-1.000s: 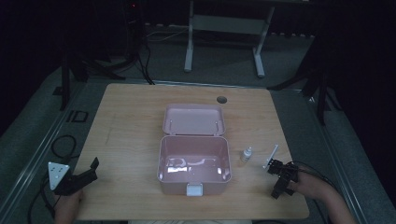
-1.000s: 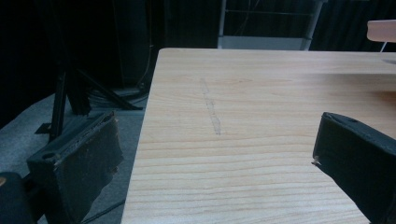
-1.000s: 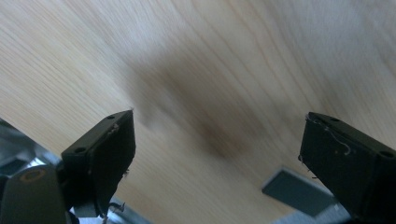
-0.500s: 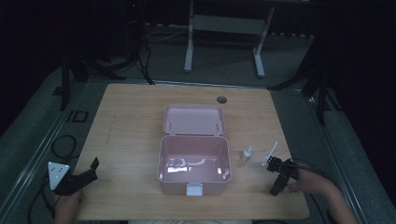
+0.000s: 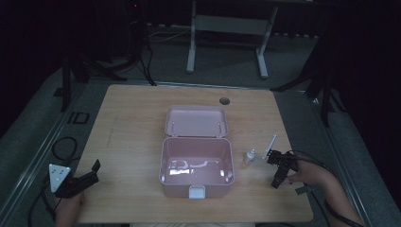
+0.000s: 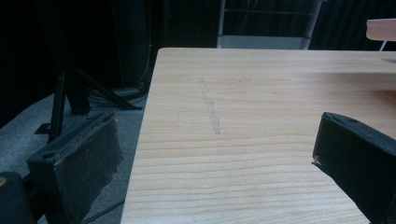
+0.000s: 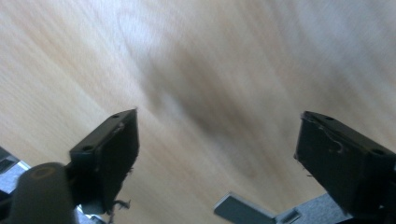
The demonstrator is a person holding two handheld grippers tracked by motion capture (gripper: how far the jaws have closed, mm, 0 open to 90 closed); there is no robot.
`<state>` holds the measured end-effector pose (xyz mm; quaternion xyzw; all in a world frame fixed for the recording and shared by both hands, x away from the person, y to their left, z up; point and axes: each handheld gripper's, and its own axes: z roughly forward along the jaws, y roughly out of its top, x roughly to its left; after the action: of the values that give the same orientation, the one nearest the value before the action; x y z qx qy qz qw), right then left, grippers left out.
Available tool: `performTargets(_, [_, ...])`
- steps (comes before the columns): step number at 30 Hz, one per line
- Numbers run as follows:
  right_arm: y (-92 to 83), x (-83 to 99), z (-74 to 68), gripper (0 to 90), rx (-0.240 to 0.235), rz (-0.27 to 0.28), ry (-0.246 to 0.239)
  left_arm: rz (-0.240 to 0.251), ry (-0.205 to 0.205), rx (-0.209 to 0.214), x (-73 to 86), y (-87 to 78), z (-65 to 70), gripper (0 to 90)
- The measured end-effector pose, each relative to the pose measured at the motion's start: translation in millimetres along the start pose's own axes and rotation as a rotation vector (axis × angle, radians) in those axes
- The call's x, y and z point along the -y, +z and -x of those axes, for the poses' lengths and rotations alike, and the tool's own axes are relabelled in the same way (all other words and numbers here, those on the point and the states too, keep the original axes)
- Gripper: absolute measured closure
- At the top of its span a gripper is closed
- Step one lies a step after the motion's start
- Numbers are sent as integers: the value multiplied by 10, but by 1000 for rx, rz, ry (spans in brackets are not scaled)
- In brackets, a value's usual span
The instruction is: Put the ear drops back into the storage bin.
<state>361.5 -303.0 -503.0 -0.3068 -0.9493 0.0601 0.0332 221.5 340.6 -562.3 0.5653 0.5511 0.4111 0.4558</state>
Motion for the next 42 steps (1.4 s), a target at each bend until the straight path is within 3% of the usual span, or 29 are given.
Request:
performTargets(5, [-111, -114, 26, 130, 21, 33, -9, 0, 2, 1, 0, 0, 1, 14])
performTargets(14, [-231, -374, 89, 146, 13, 30, -37, 0, 1, 5, 0, -1, -2, 14])
performTargets(29, [-215, -776, 122, 149, -21, 36, -12, 0, 1, 9, 0, -1, -2, 14])
performTargets(37, [-194, -945, 95, 155, -42, 30, -29, 0, 2, 10, 0, 0, -2, 14])
performTargets(42, [-147, -1065, 92, 203, -59, 22, -35, 0, 4, 11, 0, -1, 0, 14])
